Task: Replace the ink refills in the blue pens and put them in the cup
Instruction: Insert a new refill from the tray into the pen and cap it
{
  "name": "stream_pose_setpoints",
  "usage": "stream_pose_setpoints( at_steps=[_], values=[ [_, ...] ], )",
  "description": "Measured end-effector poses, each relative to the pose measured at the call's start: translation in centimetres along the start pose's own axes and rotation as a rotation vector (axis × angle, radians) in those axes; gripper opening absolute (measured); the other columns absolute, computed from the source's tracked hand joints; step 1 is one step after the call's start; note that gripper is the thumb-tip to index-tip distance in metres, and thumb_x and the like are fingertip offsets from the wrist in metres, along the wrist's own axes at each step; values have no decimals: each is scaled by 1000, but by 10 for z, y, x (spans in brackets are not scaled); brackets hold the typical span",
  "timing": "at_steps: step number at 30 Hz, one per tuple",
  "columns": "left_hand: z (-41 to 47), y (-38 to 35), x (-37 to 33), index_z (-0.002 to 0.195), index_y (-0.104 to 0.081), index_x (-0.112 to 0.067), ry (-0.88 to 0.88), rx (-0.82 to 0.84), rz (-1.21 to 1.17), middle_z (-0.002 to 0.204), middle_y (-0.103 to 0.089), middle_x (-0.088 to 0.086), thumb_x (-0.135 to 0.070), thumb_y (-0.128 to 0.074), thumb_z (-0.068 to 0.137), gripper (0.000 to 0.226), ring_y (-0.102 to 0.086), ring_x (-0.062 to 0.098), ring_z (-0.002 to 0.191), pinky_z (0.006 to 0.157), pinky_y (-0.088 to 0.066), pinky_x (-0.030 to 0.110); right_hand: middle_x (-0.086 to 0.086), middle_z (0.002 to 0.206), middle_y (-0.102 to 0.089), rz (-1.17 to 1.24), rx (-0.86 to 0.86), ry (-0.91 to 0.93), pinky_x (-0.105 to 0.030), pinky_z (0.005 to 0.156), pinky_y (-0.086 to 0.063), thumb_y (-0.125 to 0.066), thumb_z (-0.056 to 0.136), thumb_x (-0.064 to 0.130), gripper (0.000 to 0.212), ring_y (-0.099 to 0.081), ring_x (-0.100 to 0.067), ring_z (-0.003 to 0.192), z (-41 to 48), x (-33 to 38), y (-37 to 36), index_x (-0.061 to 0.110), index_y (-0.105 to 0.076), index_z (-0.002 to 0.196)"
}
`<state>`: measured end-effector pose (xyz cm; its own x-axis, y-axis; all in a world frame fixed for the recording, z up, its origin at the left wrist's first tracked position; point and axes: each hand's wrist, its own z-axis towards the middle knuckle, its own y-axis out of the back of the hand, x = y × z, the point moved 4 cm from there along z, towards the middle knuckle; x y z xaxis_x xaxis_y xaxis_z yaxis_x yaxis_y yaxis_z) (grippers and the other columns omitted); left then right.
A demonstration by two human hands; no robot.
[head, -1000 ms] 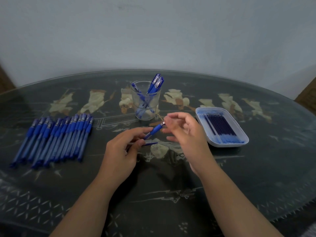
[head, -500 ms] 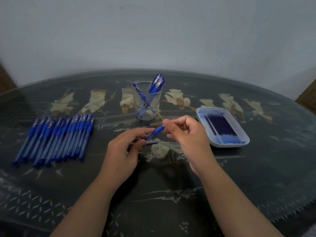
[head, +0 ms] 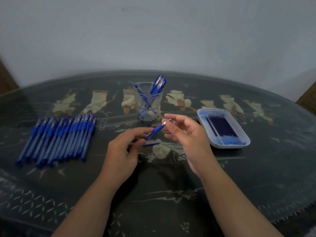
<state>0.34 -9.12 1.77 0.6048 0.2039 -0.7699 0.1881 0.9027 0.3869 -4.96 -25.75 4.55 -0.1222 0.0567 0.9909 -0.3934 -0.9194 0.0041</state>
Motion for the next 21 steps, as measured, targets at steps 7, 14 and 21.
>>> stream_pose_setpoints(
  at_steps=[7, 14, 21],
  values=[
    [0, 0, 0, 112, -67, -32, 11, -30, 17, 100, -66, -15, 13, -60, 85, 53, -64, 7, 95, 81, -46, 9, 5, 92, -74, -43, -22, 21, -38, 87, -58, -67, 90, 22, 7, -69, -12, 90, 1, -4, -1, 25, -71, 95],
    [0, 9, 3, 111, -58, -46, 95, -216, -39, 99, -65, -10, 9, -56, 90, 59, -65, 7, 93, 83, -50, 14, 4, 133, -58, -970, 249, 388, -30, 108, -37, -62, 94, 18, 52, -48, -12, 125, -3, -27, -27, 24, -48, 143],
    [0, 10, 4, 112, -57, -48, 96, -221, -34, 98, -65, -12, 8, -56, 90, 60, -65, 9, 92, 82, -50, 15, -1, 111, -65, -1010, 257, 419, -37, 98, -45, -59, 93, 8, 52, -52, -19, 107, -1, -32, -29, 17, -48, 143]
  ],
)
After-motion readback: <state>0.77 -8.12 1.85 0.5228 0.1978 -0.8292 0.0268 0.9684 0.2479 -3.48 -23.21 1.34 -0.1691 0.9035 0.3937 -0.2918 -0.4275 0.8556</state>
